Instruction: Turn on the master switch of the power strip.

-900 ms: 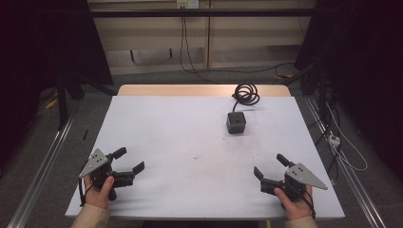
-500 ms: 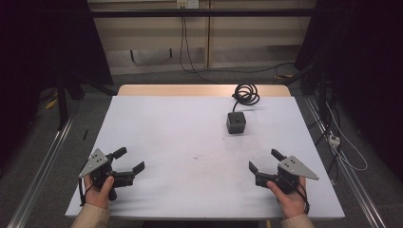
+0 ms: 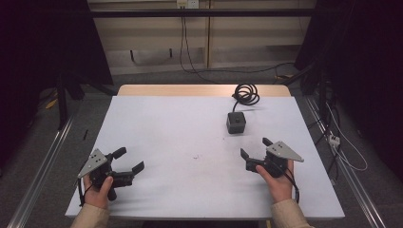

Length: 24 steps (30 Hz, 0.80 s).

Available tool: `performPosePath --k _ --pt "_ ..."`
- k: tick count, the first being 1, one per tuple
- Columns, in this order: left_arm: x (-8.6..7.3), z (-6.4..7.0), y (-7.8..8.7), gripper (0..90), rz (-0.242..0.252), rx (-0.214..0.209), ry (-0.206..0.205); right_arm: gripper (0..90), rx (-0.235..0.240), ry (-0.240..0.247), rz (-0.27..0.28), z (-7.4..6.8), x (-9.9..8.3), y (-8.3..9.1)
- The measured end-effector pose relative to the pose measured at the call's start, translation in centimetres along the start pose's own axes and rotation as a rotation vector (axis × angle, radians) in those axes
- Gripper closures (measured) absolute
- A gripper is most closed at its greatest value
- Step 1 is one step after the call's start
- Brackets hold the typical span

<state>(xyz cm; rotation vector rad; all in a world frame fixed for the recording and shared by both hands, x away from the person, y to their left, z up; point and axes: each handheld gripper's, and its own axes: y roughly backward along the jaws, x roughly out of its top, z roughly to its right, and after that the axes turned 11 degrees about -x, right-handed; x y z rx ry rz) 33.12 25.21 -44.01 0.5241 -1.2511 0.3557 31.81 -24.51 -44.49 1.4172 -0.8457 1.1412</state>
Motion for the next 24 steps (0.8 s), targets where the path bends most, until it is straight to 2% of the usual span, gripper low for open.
performPosePath --k 7,24 --pt "0.0 0.0 0.0 3.6 0.000 0.000 0.001 8.4 -0.014 0.011 -0.009 -0.1 0.6 -1.0" --pt "0.0 -0.1 -0.1 3.6 -0.008 -0.005 -0.005 11.0 -0.015 0.026 -0.020 -0.6 2.0 -2.7"
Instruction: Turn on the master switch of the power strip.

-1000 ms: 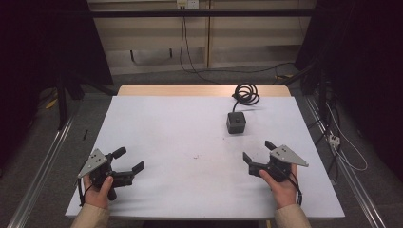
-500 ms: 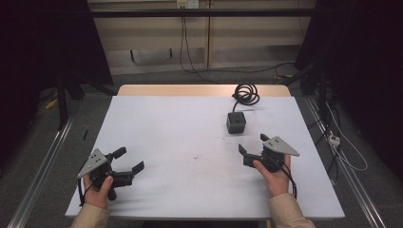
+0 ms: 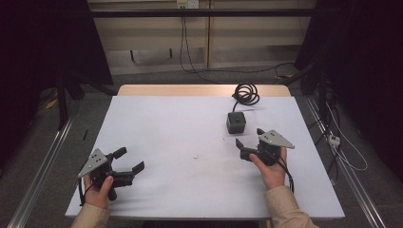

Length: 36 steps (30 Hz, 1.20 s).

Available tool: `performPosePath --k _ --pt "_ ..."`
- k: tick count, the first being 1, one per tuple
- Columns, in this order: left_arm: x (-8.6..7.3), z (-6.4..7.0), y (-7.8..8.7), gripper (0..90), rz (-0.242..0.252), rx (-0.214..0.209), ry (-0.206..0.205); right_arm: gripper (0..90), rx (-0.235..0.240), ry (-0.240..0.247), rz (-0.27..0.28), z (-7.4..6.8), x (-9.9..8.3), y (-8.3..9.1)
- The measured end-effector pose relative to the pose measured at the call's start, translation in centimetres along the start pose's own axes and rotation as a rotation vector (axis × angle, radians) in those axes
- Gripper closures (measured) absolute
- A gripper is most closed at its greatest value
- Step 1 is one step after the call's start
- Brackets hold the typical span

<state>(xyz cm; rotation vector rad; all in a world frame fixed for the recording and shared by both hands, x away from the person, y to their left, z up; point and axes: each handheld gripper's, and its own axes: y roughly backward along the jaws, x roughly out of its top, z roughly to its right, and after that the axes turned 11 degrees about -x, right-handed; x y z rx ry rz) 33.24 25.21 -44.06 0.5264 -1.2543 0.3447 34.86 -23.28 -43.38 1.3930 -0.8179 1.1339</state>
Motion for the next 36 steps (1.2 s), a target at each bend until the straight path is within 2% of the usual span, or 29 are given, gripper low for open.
performPosePath --k 18,31,36 --pt "0.0 0.0 -0.1 3.7 0.004 -0.005 0.006 15.1 -0.010 0.011 -0.015 -0.1 1.0 -1.5" --pt "-0.1 -0.1 -0.1 3.7 0.008 -0.006 0.014 28.7 -0.017 0.006 -0.034 0.1 1.8 -3.0" --pt "-0.1 -0.1 0.0 3.7 0.006 -0.007 0.013 30.9 -0.018 -0.001 -0.044 0.1 2.0 -3.5"
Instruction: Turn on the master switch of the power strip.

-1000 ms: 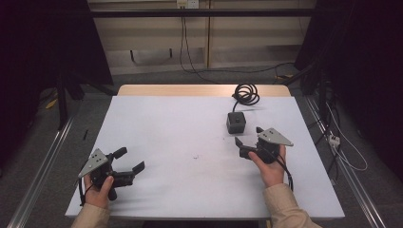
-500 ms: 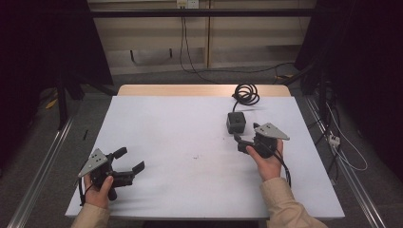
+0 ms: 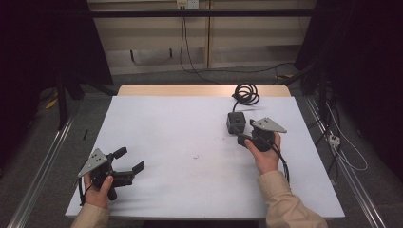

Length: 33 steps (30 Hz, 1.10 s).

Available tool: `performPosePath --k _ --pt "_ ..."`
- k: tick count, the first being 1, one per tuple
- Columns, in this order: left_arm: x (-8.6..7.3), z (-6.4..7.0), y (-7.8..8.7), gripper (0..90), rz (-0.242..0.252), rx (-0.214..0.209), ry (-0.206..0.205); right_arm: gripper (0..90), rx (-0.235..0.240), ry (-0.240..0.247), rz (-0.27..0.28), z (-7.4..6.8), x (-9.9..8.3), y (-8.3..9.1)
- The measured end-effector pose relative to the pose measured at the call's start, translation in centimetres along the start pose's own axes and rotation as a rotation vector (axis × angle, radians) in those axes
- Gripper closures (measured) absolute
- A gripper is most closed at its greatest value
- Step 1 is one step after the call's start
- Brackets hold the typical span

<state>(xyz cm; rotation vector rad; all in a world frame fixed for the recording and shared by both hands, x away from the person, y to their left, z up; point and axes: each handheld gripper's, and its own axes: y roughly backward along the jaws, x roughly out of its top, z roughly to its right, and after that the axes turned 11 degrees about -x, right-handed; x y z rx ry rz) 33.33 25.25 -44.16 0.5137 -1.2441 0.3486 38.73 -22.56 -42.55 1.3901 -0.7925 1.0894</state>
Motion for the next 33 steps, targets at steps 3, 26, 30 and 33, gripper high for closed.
performPosePath --k 3,26,30,33 --pt "0.0 0.0 0.0 3.7 0.000 0.001 -0.001 35.1 0.009 -0.004 -0.008 -0.2 0.3 -0.4" --pt "0.0 -0.1 0.0 3.7 -0.002 -0.002 -0.002 58.2 0.019 -0.041 -0.049 0.5 0.6 -1.8" --pt "-0.1 -0.1 -0.1 3.6 -0.003 -0.002 -0.003 61.8 0.022 -0.047 -0.046 0.5 0.8 -1.8" --pt "0.0 -0.1 -0.1 3.7 -0.002 -0.002 -0.003 65.0 0.024 -0.049 -0.050 0.6 0.9 -1.9"
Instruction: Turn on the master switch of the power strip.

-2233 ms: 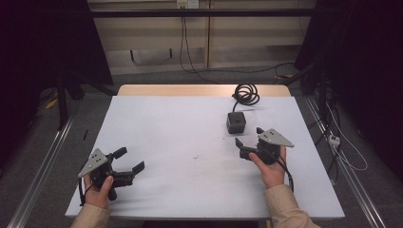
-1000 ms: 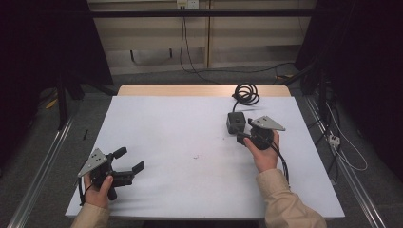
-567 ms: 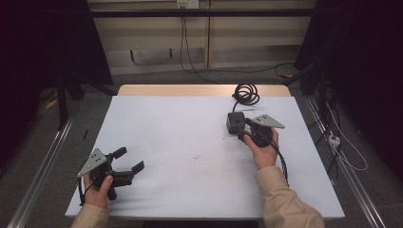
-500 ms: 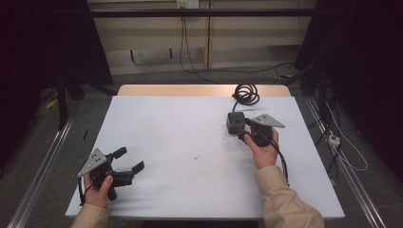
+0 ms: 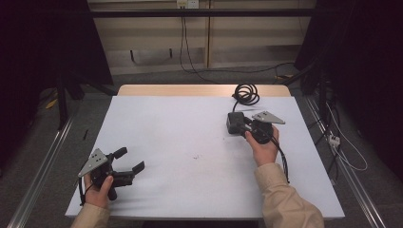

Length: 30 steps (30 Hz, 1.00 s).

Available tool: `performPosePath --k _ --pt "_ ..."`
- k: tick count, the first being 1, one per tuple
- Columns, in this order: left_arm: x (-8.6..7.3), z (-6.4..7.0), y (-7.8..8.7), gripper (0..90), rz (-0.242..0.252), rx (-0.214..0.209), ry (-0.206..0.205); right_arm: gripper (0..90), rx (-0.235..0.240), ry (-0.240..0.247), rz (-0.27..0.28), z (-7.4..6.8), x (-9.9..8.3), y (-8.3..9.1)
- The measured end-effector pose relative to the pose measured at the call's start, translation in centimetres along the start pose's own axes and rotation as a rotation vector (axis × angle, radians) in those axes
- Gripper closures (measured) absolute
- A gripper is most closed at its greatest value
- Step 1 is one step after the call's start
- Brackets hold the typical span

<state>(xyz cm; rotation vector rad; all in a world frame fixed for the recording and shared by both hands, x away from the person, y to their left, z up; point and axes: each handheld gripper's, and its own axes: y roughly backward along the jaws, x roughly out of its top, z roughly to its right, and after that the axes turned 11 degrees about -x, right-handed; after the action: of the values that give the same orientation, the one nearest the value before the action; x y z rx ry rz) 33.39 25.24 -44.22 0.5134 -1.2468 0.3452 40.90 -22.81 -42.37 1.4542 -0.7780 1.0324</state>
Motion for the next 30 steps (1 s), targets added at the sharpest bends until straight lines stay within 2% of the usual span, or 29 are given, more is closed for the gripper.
performPosePath --k 30 --pt "0.03 -0.03 0.00 3.7 -0.001 0.001 -0.001 85.3 0.029 -0.050 -0.030 0.63 -0.27 -0.97"
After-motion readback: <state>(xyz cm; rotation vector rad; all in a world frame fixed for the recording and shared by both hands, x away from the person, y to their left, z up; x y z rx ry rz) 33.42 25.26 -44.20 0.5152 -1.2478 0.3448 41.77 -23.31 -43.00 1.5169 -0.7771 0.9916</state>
